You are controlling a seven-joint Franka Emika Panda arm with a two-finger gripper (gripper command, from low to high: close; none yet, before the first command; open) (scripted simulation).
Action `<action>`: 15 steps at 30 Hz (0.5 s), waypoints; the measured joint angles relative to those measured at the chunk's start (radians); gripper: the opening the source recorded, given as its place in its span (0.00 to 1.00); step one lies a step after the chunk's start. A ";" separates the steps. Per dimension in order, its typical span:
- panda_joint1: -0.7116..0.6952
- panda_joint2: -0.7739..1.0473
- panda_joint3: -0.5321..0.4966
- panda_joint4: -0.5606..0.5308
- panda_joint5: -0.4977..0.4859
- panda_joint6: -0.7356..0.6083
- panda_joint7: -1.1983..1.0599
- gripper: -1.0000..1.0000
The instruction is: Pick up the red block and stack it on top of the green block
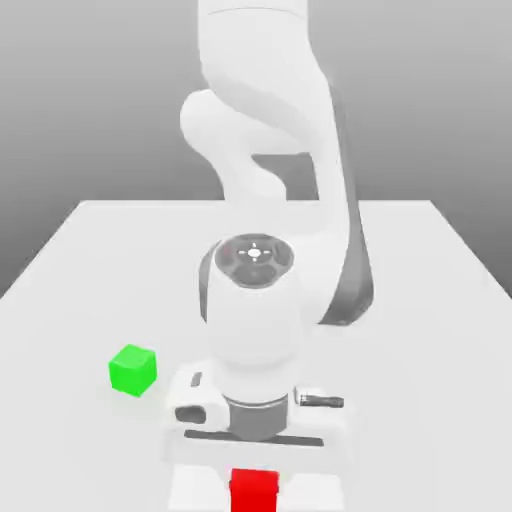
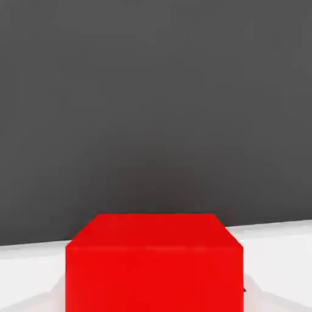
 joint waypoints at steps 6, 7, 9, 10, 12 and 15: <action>-0.032 -0.204 -0.045 -0.088 0.005 -0.116 0.072 0.00; -0.048 -0.240 -0.069 -0.122 0.001 -0.118 0.113 0.00; -0.113 -0.311 -0.114 -0.192 -0.014 -0.118 0.203 0.00; -0.141 -0.347 -0.129 -0.227 -0.024 -0.119 0.251 0.00; -0.212 -0.418 -0.159 -0.298 -0.044 -0.118 0.347 0.00; -0.291 -0.526 -0.184 -0.405 -0.072 -0.118 0.489 0.00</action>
